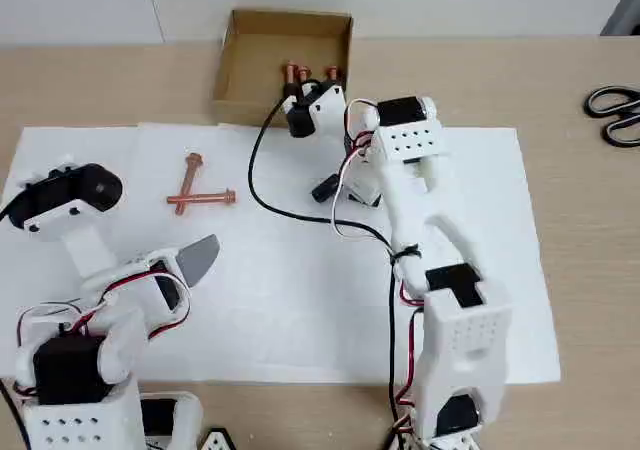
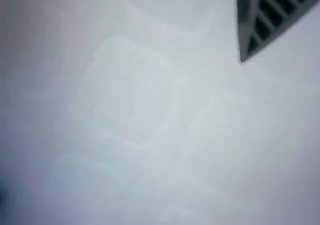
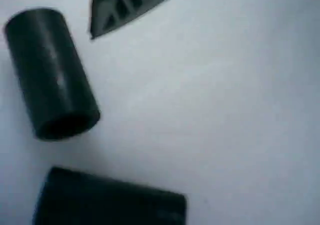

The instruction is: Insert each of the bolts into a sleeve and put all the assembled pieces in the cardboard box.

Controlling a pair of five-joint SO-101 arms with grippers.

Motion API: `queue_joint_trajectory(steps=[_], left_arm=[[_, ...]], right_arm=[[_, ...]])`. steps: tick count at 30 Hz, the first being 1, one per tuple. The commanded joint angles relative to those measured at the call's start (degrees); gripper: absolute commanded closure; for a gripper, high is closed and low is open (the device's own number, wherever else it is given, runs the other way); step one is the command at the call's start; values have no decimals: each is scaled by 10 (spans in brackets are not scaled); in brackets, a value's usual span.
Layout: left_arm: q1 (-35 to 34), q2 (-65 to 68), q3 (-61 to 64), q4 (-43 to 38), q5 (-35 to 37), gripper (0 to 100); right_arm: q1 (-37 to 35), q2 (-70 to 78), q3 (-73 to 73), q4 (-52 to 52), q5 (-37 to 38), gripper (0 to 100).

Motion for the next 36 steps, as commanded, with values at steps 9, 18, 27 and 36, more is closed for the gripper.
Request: queue_joint_trajectory(steps=[9, 18, 27, 36], left_arm=[[-3, -4, -2, -14, 3, 680], [-3, -4, -2, -14, 3, 680], [0, -4, -2, -15, 3, 680], [1, 2, -58, -11, 3, 680]], right_arm=[[-18, 97, -92, -7, 3, 779], [-15, 145, -98, -7, 2, 804], [2, 144, -117, 13, -16, 995], [48, 143, -316, 149, -84, 995]])
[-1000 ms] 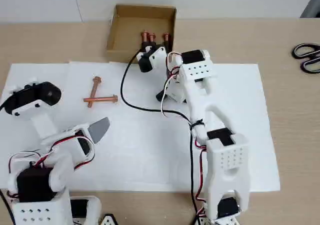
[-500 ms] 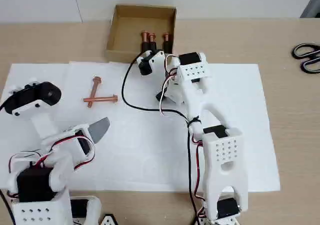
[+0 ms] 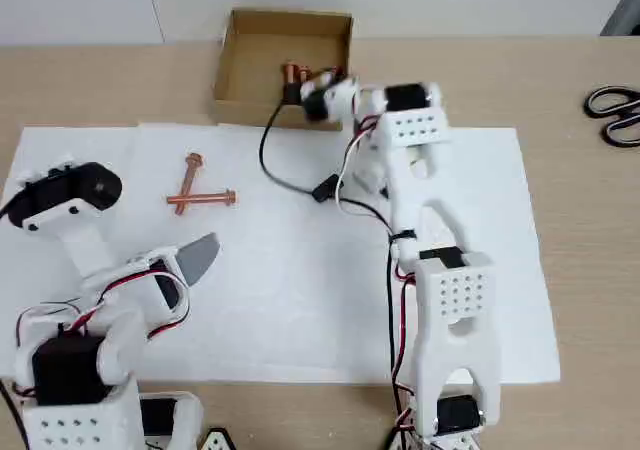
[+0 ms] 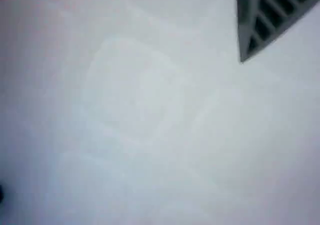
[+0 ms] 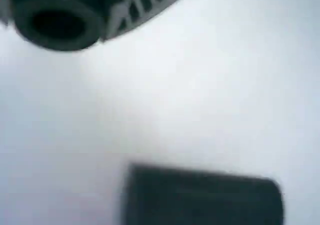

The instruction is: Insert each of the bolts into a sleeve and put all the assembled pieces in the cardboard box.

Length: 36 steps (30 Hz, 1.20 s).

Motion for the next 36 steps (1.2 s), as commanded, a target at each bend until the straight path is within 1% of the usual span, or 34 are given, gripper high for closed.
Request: queue_joint_trajectory(steps=[1, 3, 6, 9, 14, 17, 18, 19, 21, 25, 27, 29, 30, 36], left_arm=[[2, 2, -56, -13, 0, 680], [2, 12, -74, -15, -8, 680], [-1, 84, -103, -4, -35, 680], [-1, 196, -159, 19, -39, 680], [-1, 411, -295, 38, -91, 680], [-2, 528, -371, 38, -105, 680], [-4, 566, -395, 38, -120, 680], [-9, 601, -416, 34, -149, 680], [-11, 669, -464, 25, -209, 680], [-31, 786, -554, -7, -221, 681], [-38, 837, -606, -11, -231, 681], [-36, 885, -655, -6, -278, 681], [-35, 908, -676, -6, -290, 681], [-36, 1034, -792, 15, -295, 681]], right_arm=[[19, -13, -68, 21, -40, 995], [23, -35, -67, 24, -61, 995], [31, -87, -35, 24, -91, 995], [35, -143, 18, 23, -102, 995], [36, -228, 103, 23, -102, 995], [36, -270, 153, 22, -102, 995], [36, -284, 171, 21, -102, 995], [36, -293, 186, 21, -102, 995], [36, -308, 210, 21, -102, 995], [37, -329, 241, 20, -102, 995], [37, -337, 251, 20, -102, 995], [37, -342, 258, 19, -102, 995], [37, -344, 260, 19, -102, 995], [36, -345, 264, 19, -102, 995]])
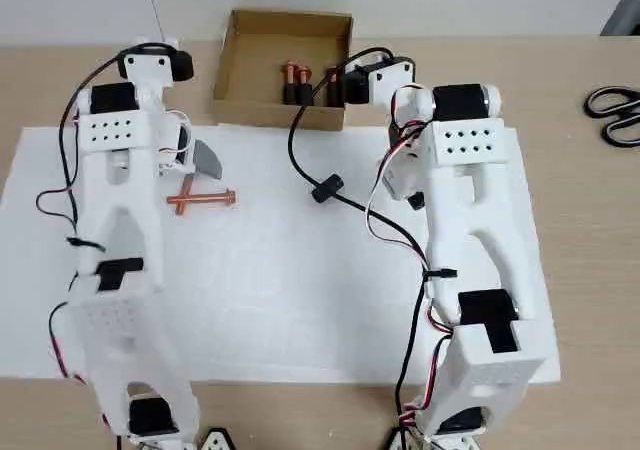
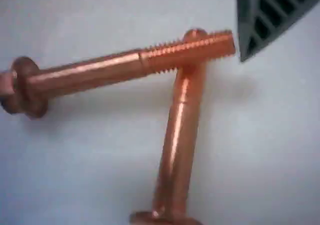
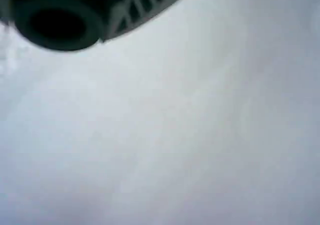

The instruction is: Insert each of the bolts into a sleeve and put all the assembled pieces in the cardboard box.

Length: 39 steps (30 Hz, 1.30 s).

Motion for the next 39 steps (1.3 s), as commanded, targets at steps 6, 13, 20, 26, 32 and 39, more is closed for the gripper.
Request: queue_joint_trajectory(steps=[6, 13, 20, 26, 32, 39], left_arm=[[-3, 122, -170, 23, -5, 713], [-2, 201, -254, 26, -5, 773], [0, 228, -292, 24, -3, 873], [13, 243, -298, 22, -6, 981], [33, 244, -294, 22, -5, 990], [38, 228, -310, 40, -4, 993]], right_arm=[[0, -41, -1, 0, -7, 995], [-1, -41, -1, 0, -7, 995], [-1, -38, -1, 0, -7, 995], [-2, -38, -1, 0, -8, 995], [-2, -40, -1, 0, -8, 995], [0, -41, -1, 1, -8, 995]])
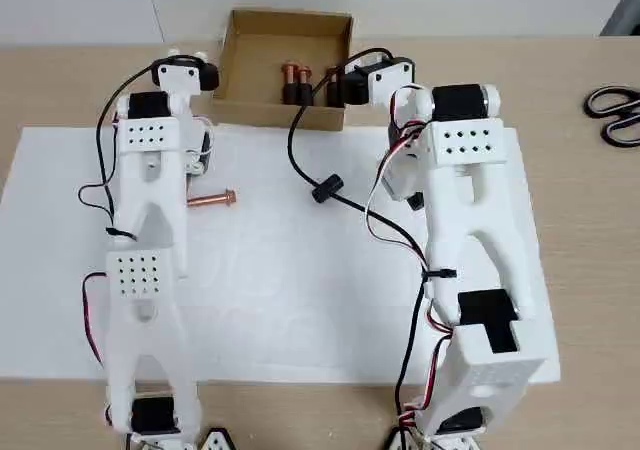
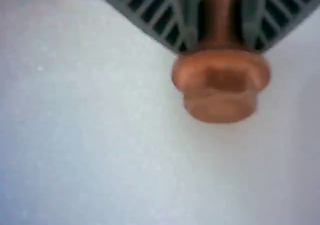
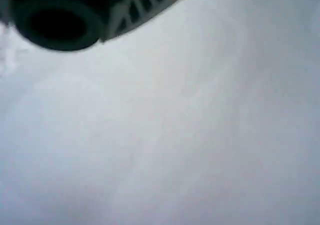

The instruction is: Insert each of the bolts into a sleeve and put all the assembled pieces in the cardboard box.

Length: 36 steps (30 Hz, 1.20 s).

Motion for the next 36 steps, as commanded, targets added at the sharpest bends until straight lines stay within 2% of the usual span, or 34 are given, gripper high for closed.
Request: queue_joint_trajectory(steps=[1, 6, 10, 21, 30, 34, 36], left_arm=[[10, -35, -53, 36, 0, 994], [5, -106, -59, 48, 3, 994], [24, -202, 21, 48, 3, 994], [101, -589, 171, 47, 3, 993], [160, -834, 366, 33, 4, 993], [164, -895, 451, 2, 79, 993], [165, -918, 495, -27, 121, 993]], right_arm=[[2, -41, -3, 0, -8, 995], [2, -41, -3, 0, -8, 995], [3, -41, -3, 0, -8, 995], [-1, -67, -3, 1, -21, 995], [-2, -315, 38, 0, -69, 995], [-31, -469, 135, -11, -72, 991], [-44, -555, 203, -60, -98, 991]])
